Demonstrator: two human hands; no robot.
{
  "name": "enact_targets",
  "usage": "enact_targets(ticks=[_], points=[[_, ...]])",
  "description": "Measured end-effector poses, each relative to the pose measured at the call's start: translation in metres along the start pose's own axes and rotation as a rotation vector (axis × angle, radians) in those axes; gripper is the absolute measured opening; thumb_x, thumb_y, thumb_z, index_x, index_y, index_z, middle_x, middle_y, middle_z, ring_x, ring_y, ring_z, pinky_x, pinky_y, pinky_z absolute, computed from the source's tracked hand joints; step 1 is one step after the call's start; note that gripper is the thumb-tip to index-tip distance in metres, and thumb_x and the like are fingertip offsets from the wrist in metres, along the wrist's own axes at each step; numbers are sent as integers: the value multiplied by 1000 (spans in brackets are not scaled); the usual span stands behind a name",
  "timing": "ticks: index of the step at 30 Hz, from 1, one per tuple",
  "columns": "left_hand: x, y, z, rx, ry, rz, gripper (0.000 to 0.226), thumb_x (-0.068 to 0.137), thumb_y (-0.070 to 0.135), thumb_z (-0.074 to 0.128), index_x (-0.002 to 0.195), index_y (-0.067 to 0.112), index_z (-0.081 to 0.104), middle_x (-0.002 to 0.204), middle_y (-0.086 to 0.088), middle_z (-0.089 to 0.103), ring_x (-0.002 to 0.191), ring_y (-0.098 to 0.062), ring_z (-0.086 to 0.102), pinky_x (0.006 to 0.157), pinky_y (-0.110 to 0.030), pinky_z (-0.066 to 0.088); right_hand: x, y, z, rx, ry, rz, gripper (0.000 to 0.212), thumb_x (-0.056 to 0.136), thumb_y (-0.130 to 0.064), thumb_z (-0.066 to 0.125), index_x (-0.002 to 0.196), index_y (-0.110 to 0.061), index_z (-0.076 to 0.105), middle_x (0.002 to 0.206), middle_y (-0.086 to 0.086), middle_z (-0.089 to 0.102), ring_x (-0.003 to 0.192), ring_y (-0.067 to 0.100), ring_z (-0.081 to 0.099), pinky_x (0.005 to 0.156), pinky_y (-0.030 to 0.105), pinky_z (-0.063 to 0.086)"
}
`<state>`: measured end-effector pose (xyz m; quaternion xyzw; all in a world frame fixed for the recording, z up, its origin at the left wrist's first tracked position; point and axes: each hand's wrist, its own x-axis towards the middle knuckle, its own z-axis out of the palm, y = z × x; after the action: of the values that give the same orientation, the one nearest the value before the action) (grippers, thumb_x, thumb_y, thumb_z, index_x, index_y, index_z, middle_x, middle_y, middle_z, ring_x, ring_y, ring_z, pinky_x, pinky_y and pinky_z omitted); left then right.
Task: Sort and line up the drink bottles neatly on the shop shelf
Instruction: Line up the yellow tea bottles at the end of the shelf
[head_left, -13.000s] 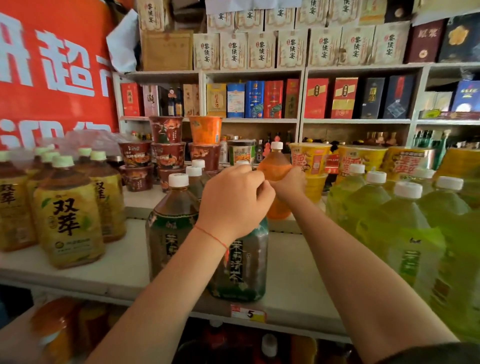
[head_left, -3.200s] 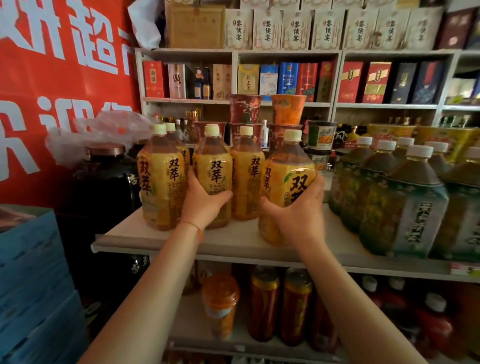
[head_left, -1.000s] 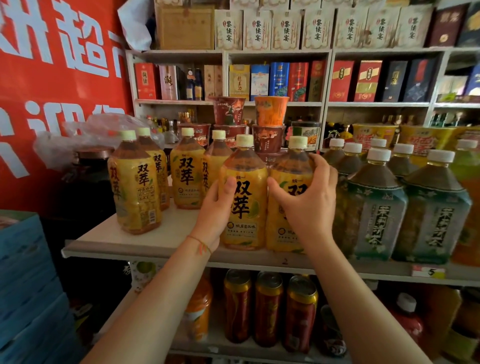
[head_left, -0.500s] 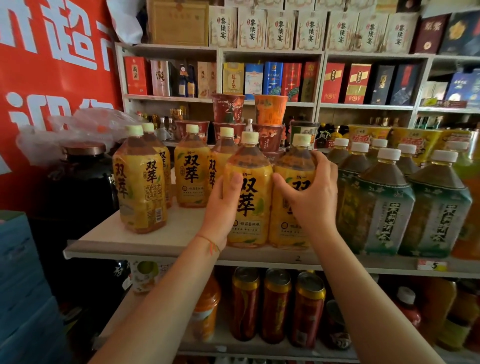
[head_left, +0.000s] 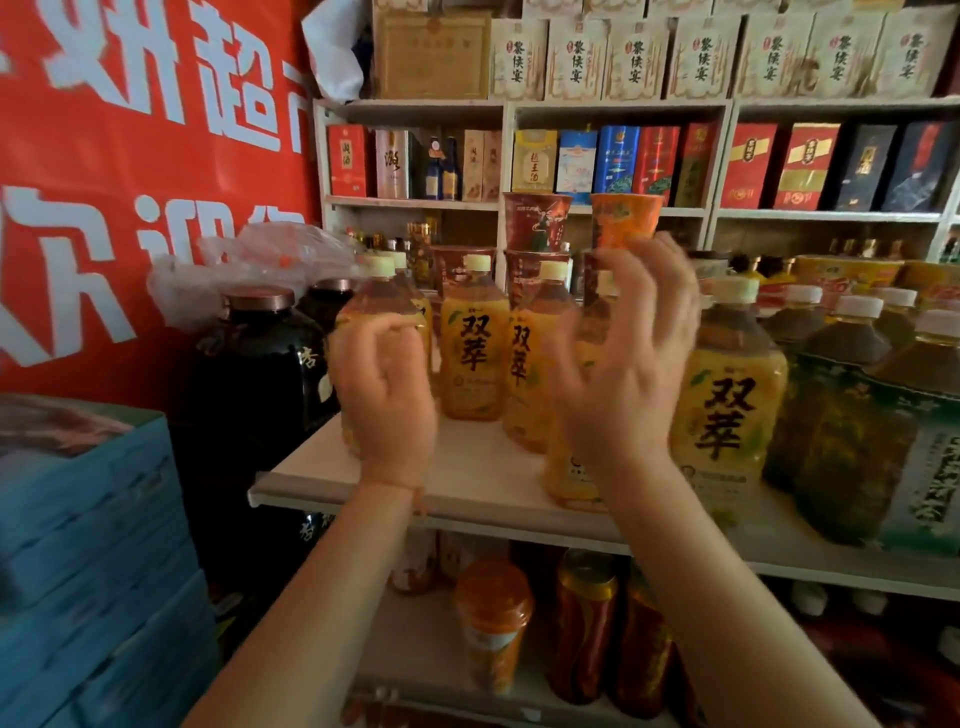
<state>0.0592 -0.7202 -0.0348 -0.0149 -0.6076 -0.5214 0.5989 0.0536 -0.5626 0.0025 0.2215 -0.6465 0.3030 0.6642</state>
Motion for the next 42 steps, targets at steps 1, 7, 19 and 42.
enact_targets(ticks=[1, 7, 19, 42], points=[[16, -13, -13, 44, 73, -48, 13, 94, 20, 54, 105, 16, 62, 108, 8, 54, 105, -14, 53, 90, -18, 42, -6, -14, 16, 79, -87, -33, 32, 89, -14, 59, 118, 2, 62, 122, 19, 57, 121, 33, 52, 103, 49, 42], [68, -54, -48, 30, -349, -671, 37, 105, 33, 44, 138, 20, 55, 118, 5, 64, 109, -13, 62, 75, -22, 47, -29, -58, 86, 276, -790, 352, 58, 96, -32, 60, 146, -16, 37, 140, 3, 46, 117, 15, 52, 92, 29, 51], [45, -56, -49, -42, -809, -485, 30, 99, 63, 39, 124, 57, 54, 110, 34, 66, 111, 13, 58, 82, -14, 49, -21, -69, 96, 102, -680, 428, 78, 92, -61, 56, 146, -10, 30, 140, 12, 39, 123, 27, 49, 82, 27, 46], [54, -51, -28, 14, -723, -566, 21, 99, 25, 55, 110, 27, 72, 108, -3, 76, 100, -17, 72, 95, -48, 56, -10, -31, 70, -449, -512, 32, 39, 90, -49, 53, 106, -17, 69, 113, 23, 58, 90, 37, 61, 83, 47, 50]])
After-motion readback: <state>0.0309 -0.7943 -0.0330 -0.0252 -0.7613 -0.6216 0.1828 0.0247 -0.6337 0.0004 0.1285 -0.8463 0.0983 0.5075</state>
